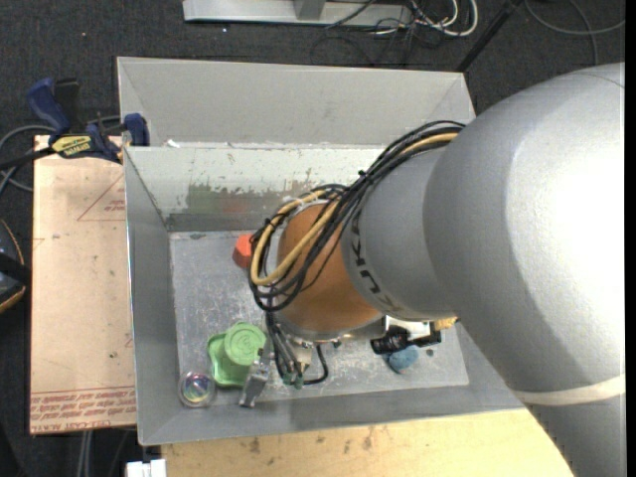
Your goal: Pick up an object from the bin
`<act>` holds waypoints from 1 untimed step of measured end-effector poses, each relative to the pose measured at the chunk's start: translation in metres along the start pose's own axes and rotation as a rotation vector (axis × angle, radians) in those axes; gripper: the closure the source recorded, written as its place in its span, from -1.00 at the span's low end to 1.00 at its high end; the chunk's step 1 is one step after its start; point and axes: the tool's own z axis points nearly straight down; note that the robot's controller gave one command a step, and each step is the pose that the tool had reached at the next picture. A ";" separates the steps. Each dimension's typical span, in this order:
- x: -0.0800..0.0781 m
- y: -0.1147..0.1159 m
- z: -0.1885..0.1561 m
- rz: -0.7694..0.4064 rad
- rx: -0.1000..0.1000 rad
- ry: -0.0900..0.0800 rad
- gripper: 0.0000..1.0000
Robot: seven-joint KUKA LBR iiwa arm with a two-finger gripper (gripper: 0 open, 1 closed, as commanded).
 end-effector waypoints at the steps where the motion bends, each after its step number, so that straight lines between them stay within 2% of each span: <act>1: 0.003 0.020 -0.001 -0.268 0.002 -0.010 -1.00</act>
Offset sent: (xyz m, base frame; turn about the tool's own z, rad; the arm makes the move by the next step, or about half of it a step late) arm -0.0040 0.0213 -0.0047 -0.2731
